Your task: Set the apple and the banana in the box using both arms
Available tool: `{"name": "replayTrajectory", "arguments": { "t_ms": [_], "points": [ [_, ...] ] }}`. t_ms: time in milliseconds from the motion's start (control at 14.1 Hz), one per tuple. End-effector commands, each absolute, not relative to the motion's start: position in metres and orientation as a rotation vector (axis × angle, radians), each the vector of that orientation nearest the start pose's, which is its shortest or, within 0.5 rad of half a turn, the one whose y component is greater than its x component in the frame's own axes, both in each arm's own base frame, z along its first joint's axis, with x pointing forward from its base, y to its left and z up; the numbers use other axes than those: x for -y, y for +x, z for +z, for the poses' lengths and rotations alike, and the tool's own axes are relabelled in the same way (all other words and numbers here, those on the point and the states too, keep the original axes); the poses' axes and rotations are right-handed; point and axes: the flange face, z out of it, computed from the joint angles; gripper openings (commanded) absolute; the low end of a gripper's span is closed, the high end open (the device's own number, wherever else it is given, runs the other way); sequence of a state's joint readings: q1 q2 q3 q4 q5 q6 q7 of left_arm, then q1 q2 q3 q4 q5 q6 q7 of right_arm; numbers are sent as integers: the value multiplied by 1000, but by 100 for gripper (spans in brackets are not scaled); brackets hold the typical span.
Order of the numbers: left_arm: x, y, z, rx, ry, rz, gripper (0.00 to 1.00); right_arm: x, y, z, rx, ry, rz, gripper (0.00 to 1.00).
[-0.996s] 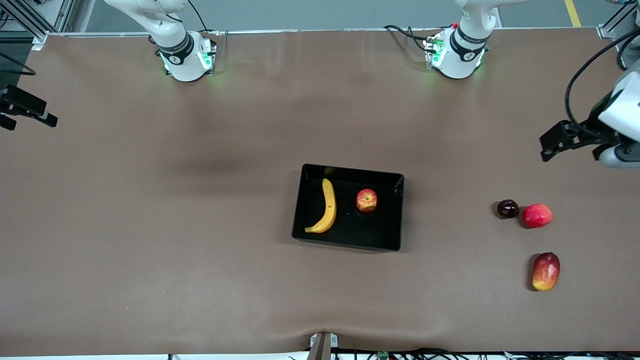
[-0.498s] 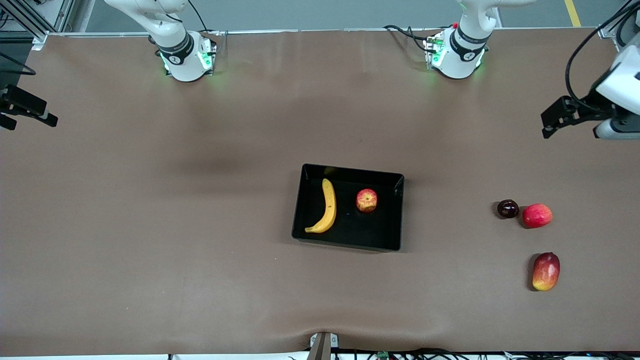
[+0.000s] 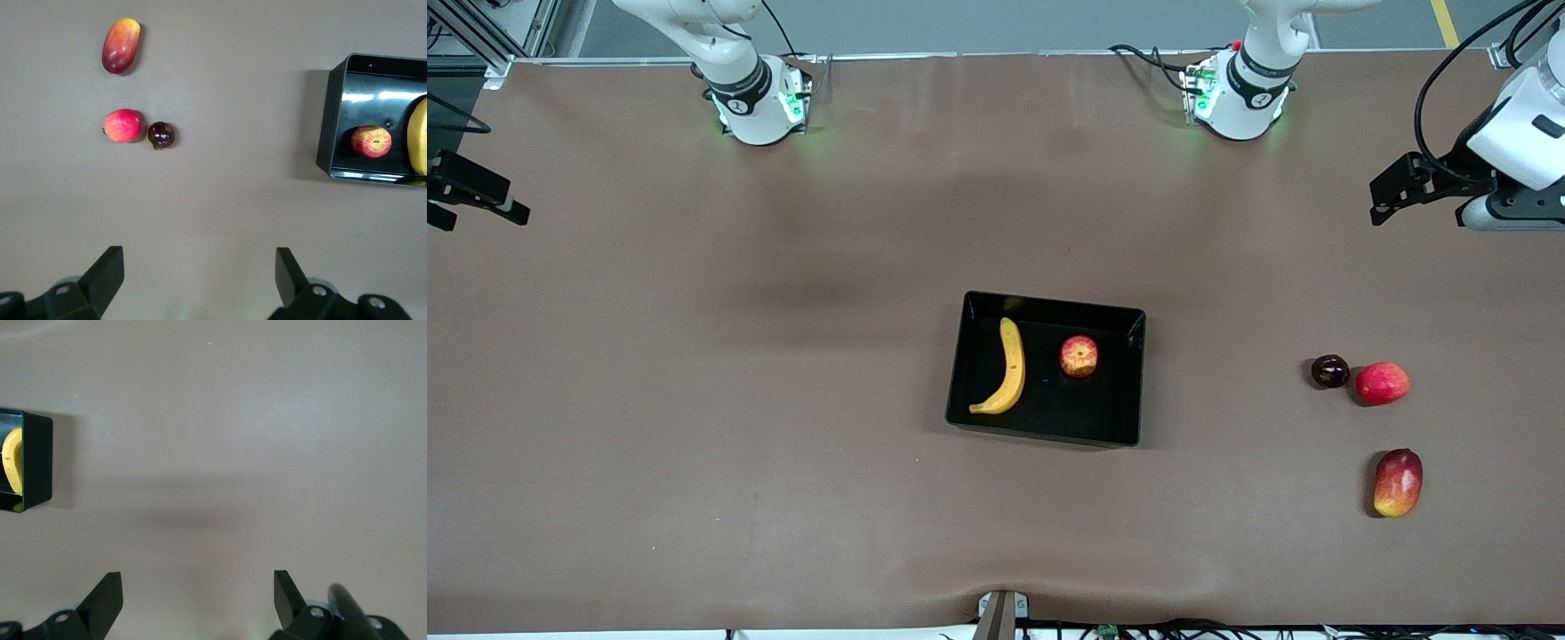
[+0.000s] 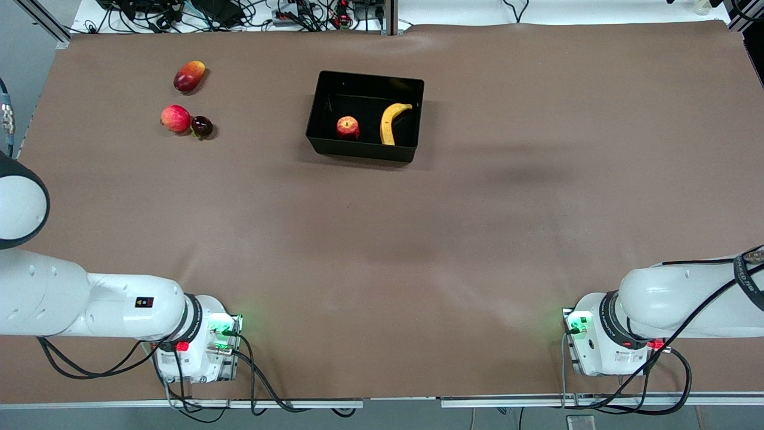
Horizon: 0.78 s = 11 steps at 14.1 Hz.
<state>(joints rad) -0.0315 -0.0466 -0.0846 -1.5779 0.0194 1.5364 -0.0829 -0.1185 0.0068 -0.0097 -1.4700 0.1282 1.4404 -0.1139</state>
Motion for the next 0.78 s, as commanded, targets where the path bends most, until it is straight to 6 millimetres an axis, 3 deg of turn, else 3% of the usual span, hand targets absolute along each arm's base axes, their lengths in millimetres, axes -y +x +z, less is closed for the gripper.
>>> {"name": "replayTrajectory", "arguments": {
  "t_ms": [0, 498, 711],
  "points": [
    [56, 521, 652, -12, -3136, 33, 100, 52, 541, 660, 29, -3003, 32, 100],
    [65, 528, 653, 24, -3133, 42, 100, 54, 540, 661, 28, -3014, 31, 100],
    [66, 528, 659, 20, -3135, 21, 100, 52, 540, 659, 40, -3101, 53, 100]
  ]
}}
